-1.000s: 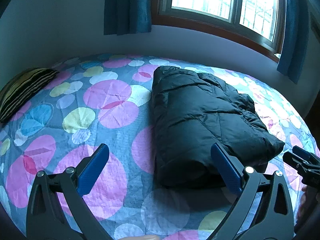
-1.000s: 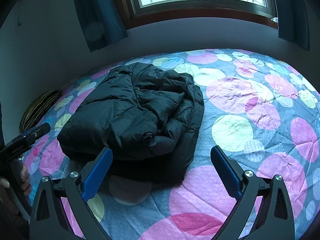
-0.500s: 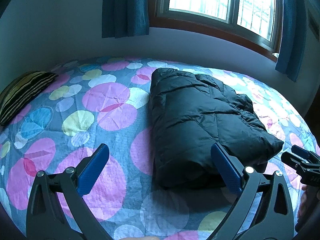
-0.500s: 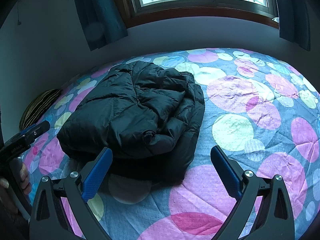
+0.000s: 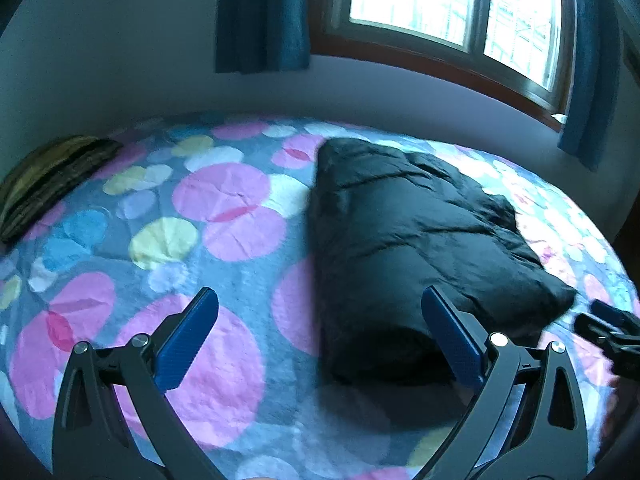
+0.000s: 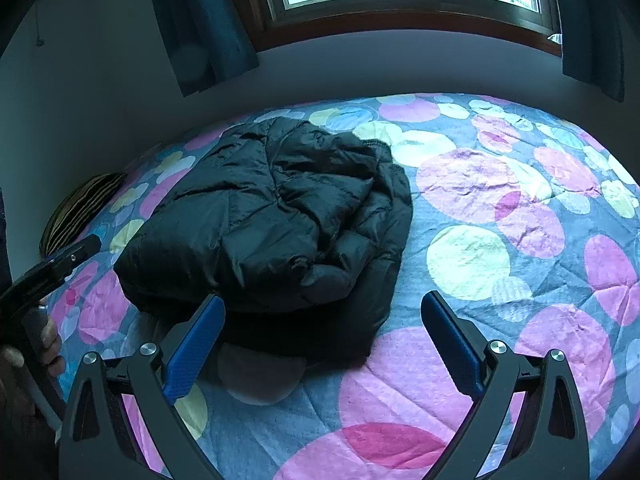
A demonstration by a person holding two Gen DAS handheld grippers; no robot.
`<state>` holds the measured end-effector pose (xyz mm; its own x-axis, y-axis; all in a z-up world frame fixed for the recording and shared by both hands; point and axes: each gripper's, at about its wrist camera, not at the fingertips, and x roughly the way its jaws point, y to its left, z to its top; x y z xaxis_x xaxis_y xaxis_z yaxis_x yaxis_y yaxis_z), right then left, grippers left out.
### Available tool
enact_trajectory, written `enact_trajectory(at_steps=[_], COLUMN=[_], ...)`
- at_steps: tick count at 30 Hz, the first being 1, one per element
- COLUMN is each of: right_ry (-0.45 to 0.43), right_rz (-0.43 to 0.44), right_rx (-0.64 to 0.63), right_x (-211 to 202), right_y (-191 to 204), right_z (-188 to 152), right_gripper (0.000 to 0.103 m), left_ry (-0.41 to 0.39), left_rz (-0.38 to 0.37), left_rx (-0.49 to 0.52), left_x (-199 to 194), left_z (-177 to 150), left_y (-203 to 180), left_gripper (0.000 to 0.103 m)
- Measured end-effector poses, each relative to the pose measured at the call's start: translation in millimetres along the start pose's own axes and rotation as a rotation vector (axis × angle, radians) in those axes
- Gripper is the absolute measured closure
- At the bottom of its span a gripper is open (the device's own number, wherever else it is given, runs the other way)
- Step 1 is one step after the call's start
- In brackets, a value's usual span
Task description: Fold large clothes
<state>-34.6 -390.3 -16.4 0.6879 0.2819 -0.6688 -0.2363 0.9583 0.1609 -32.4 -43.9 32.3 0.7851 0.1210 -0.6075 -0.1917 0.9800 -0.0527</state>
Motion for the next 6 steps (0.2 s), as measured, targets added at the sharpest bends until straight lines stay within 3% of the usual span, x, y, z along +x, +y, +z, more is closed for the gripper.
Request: enact_trajectory(at_steps=[6], right_ry=[-0.025], right_rz=[-0.04], right_rx=[0.051], right_x=[-4.1], right_y=[-33.3], right_z=[10.1], right_gripper=[0.005], left_ry=[0.031], left_rz=[0.084], left_rx=[-0.073], left_x=[19.2], left_z=[7.0], left_y=[43.5], left_gripper=[0.002])
